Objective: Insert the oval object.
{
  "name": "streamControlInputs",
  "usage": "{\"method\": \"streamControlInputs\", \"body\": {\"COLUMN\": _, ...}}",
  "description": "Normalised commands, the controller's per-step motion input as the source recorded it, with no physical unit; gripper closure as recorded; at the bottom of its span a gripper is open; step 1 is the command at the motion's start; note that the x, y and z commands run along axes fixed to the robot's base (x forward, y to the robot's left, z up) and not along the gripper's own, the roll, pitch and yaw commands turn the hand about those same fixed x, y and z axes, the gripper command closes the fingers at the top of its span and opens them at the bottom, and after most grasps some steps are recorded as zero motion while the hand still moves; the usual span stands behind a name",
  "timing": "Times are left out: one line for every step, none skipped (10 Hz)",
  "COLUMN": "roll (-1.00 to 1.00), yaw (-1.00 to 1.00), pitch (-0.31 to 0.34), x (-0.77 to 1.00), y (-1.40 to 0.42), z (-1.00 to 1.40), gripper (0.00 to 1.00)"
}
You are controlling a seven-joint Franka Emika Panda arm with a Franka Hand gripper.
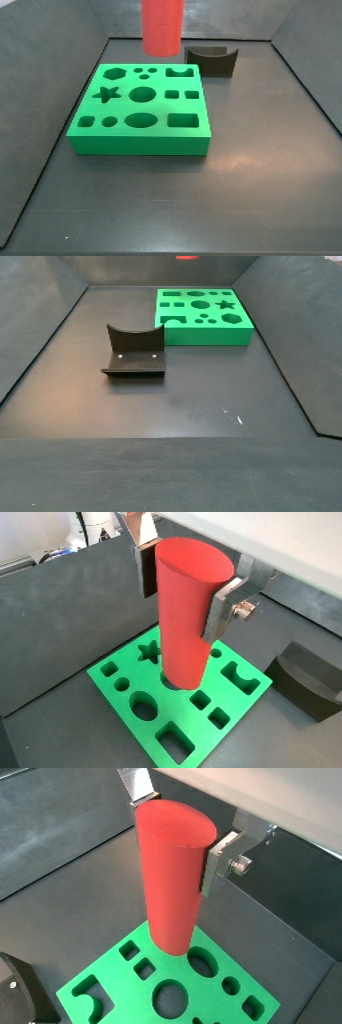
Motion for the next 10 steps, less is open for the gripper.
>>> {"method": "streamControlInputs", "body": {"roll": 0.00, "yaw": 0.00, "pitch": -0.051, "x": -0.23, "y": 0.00, "z": -0.37, "gripper": 1.00}}
{"method": "streamControlInputs", "body": {"roll": -0.01, "yaw": 0.03, "pitch": -0.066, "x": -0.42, "y": -0.07, "z": -0.72, "gripper": 1.00}}
{"method": "streamControlInputs", "body": {"roll": -0.01, "yaw": 0.05, "pitch": -0.030, "x": -0.41, "y": -0.02, "z": -0.79, "gripper": 1.00}}
{"method": "streamControlInputs", "body": {"roll": 0.00, "yaw": 0.00, "pitch": 0.000, "x": -0.05, "y": -0.09, "z": -0.89, "gripper": 1.00}}
{"method": "streamControlInputs", "body": {"roll": -0.04, "yaw": -0.01, "pitch": 0.000, "x": 0.00, "y": -0.20, "z": -0.80, "gripper": 1.00}}
{"method": "streamControlInputs", "body": {"roll": -0.24, "yaw": 0.00, "pitch": -0.011, "x": 0.00, "y": -0.27, "z": -0.54, "gripper": 1.00}}
{"method": "streamControlInputs", "body": {"roll": -0.31, "yaw": 0.00, "pitch": -0.051, "x": 0.00, "y": -0.29, "z": -0.38, "gripper": 1.00}}
{"method": "streamControlInputs", "body": {"roll": -0.18, "yaw": -0.10, "pitch": -0.079, "x": 0.00, "y": -0.27, "z": -0.33, "gripper": 1.00}}
{"method": "streamControlInputs", "body": {"roll": -0.10, "yaw": -0.20, "pitch": -0.051, "x": 0.00, "y": -0.23, "z": -0.34, "gripper": 1.00}}
{"method": "streamControlInputs", "body": {"roll": -0.11, "yaw": -0.23, "pitch": -0.034, "x": 0.00, "y": -0.22, "z": -0.26, "gripper": 1.00}}
